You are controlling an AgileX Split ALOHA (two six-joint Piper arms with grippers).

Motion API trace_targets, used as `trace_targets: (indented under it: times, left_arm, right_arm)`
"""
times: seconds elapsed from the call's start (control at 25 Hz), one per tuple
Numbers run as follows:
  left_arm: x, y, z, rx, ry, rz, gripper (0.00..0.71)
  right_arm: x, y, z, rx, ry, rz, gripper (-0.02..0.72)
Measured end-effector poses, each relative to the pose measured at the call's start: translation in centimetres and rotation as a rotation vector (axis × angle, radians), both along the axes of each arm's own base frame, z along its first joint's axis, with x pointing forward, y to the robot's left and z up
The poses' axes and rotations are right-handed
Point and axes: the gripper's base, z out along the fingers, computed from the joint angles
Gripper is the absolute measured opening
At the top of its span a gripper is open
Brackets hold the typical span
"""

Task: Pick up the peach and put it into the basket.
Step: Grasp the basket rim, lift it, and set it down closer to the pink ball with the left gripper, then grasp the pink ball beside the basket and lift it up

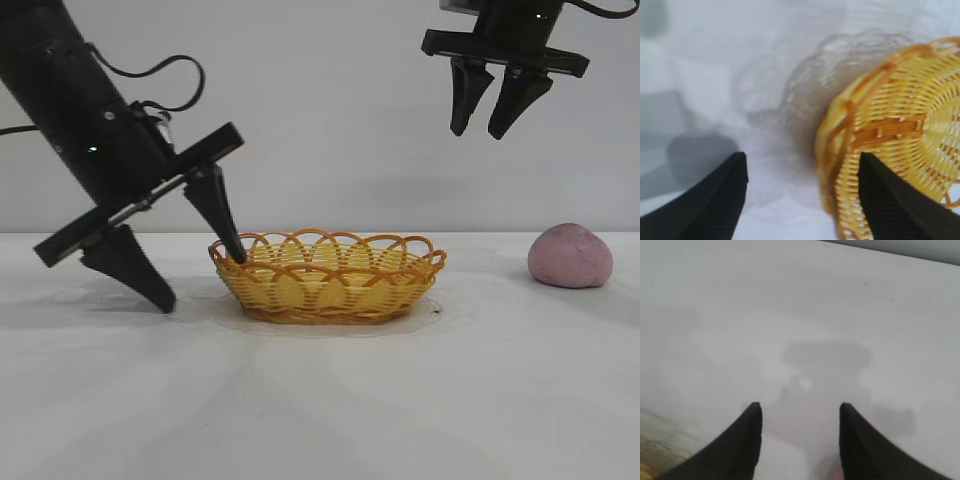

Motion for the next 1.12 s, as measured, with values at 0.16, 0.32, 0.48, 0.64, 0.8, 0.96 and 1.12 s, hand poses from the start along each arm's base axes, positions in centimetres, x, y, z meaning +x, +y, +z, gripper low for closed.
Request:
trace_targets:
  times: [0.16,0.32,0.48,0.64,0.8,0.96,1.12]
  left_arm:
    - [0.1,1.3,3.1,-0.006,-0.075,0.002,0.454]
    - [-0.2,3.2,6.0,0.112,-0.210,-0.085,0.454]
    - [-0.6,5.9,5.5,0.433,-0.176,-0.125,0.454]
    - [-0.9,7.1,6.8,0.534,-0.194,-0.081,0.454]
    - [-3.3,7.6,11.0,0.530,-0.307,-0.027,0.454]
    - [-9.4,8.6,14.2,0.513,-0.428,0.014,0.454]
    - [-16.9,9.8,16.4,0.503,-0.485,0.031,0.454]
  right_arm:
    - [0.0,0.0,0.0,0.000,0.000,0.000,0.337]
    - [0.0,0.0,0.0,0.000,0.000,0.000,0.337]
    - [0.0,0.0,0.0,0.000,0.000,0.000,0.337]
    - [-0.1,0.1,0.0,0.007,0.007,0.001,0.337]
    - [-0.3,0.1,-0.1,0.004,0.035,0.006,0.337]
    - [-0.4,0.0,-0.2,0.001,0.052,0.009,0.337]
    - [-0.5,0.0,-0.2,-0.001,0.060,0.014,0.337]
